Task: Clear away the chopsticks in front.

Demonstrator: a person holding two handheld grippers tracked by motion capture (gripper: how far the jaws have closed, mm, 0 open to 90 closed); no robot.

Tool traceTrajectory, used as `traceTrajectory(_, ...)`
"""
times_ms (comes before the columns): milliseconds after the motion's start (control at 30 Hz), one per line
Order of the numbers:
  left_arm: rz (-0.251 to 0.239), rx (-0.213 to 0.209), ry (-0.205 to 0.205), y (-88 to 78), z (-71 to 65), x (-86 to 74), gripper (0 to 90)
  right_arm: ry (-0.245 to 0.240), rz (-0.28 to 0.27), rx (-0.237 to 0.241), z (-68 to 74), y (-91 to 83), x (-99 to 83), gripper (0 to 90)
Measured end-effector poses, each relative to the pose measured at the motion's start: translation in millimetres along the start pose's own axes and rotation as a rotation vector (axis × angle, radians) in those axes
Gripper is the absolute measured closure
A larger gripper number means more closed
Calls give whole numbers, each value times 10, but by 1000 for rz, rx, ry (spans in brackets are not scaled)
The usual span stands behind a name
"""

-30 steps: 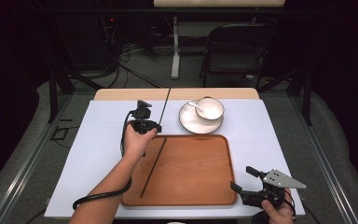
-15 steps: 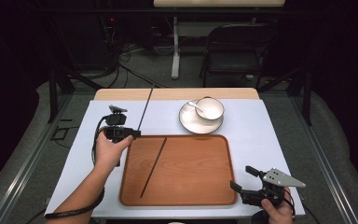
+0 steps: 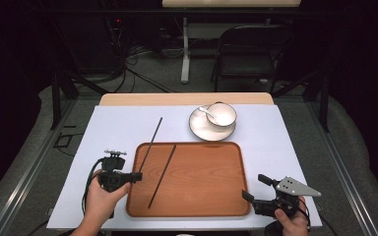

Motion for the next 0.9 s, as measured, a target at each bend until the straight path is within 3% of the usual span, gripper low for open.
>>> traceTrajectory(167,49,6,16,66,65,-263,865,4,1,1,-5,12,1,145)
traceTrajectory(300,87,16,13,104,120,-367,865,9,4,5,-9,22,3,144)
traceTrajectory(433,126,3,35,161,146,-445,865,16,6,7,-8,27,4,145)
traceTrajectory(667,155,28,36,254,169,-481,864,19,7,8,-6,29,5,145)
traceTrajectory(900,153,43,32,293,171,-431,863,17,1,8,-10,27,6,145)
Point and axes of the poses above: each handheld gripper's, and its own axes: y roughly forward along the jaws, x roughly out of its top, z roughly to its left, the point moved 7 cm from there along y, roughly forward along the jaws, and after that the axes turned 8 degrees about -y, right-handed, at the moved point
